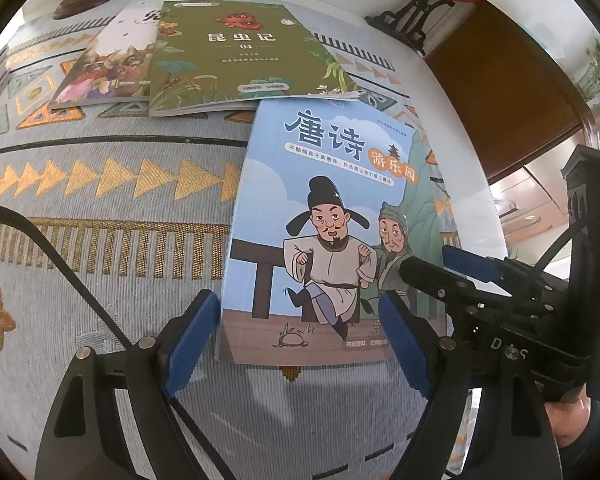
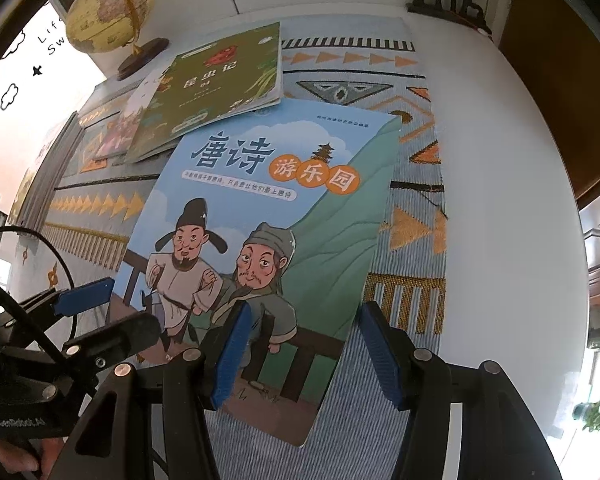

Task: Organize books

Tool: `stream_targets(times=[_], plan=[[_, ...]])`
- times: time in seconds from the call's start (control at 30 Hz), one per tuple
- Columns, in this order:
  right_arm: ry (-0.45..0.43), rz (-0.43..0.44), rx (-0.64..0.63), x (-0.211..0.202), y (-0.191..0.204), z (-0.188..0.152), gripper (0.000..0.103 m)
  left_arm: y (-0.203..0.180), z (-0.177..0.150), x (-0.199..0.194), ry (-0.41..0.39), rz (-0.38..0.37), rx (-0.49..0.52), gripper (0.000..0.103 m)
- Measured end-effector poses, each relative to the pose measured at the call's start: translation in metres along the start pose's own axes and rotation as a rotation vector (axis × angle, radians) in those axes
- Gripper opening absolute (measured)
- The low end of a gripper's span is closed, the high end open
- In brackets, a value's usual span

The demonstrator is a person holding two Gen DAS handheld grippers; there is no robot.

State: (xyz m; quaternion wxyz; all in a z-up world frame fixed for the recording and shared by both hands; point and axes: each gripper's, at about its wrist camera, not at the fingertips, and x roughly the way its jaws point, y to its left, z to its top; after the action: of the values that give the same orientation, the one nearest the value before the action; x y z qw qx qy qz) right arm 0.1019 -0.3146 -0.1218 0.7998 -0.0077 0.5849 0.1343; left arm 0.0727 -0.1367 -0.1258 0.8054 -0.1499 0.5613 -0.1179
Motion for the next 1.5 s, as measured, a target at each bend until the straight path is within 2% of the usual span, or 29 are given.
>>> stream_targets(times=[0.17,0.3,0.37,0.5,0.53,0.6,0.67,0.73,0.83,0.97,1.03,1.13,1.17,1.2,1.23,1.27,1.33,1.4,1.5], plan=[[-0.017,-0.002,0.012,0.000,0.002,0.001,0.056,-0.002,0.008,0.004,-0.027,0.006,0.013,0.080],[-0.023,0.014,0.033,-0.001,-0.002,0.001,0.055,0.000,0.019,0.007,-0.034,-0.041,0.007,0.080],[-0.029,0.038,0.059,-0.003,-0.008,-0.001,0.055,0.008,0.019,0.000,-0.031,-0.139,-0.045,0.080],[-0.056,0.115,0.145,-0.008,-0.029,-0.005,0.055,0.023,0.021,-0.024,-0.058,-0.397,-0.201,0.078],[-0.062,0.137,0.162,-0.009,-0.033,-0.006,0.055,0.023,0.022,-0.024,-0.054,-0.437,-0.223,0.076],[-0.072,0.176,0.198,-0.010,-0.039,-0.008,0.055,0.020,0.022,-0.016,-0.041,-0.461,-0.253,0.076],[-0.077,0.205,0.228,-0.011,-0.043,-0.009,0.055,0.017,0.020,-0.002,-0.016,-0.436,-0.262,0.065],[-0.077,0.225,0.245,-0.011,-0.046,-0.010,0.055,0.020,0.016,0.012,0.011,-0.425,-0.308,0.042],[-0.063,0.265,0.286,-0.012,-0.053,-0.012,0.055,0.026,0.014,0.015,0.014,-0.461,-0.381,0.019],[-0.009,0.385,0.392,-0.011,-0.073,-0.016,0.060,0.032,0.020,0.016,0.052,-0.689,-0.515,0.017],[0.009,0.496,0.486,-0.010,-0.086,-0.023,0.067,0.028,0.020,0.020,0.068,-0.754,-0.557,0.018],[0.026,0.650,0.606,-0.002,-0.102,-0.032,0.069,0.023,0.019,0.026,0.094,-0.792,-0.582,0.017],[0.019,0.676,0.622,-0.001,-0.105,-0.034,0.069,0.022,0.018,0.027,0.105,-0.789,-0.583,0.017],[0.011,0.687,0.618,-0.002,-0.106,-0.034,0.064,0.019,0.017,0.028,0.113,-0.763,-0.575,0.017],[0.002,0.681,0.601,-0.005,-0.104,-0.033,0.055,0.019,0.017,0.027,0.113,-0.725,-0.561,0.017],[-0.013,0.645,0.576,-0.010,-0.103,-0.032,0.051,0.016,0.018,0.027,0.120,-0.668,-0.535,0.017],[-0.046,0.575,0.485,-0.023,-0.097,-0.028,0.029,0.008,0.019,0.022,0.123,-0.526,-0.446,0.017],[-0.054,0.506,0.384,-0.034,-0.085,-0.024,0.025,-0.009,0.018,0.014,0.117,-0.391,-0.322,0.017],[-0.080,0.345,0.168,-0.053,-0.055,-0.021,0.024,-0.035,0.013,0.002,0.101,-0.270,-0.187,0.017]])
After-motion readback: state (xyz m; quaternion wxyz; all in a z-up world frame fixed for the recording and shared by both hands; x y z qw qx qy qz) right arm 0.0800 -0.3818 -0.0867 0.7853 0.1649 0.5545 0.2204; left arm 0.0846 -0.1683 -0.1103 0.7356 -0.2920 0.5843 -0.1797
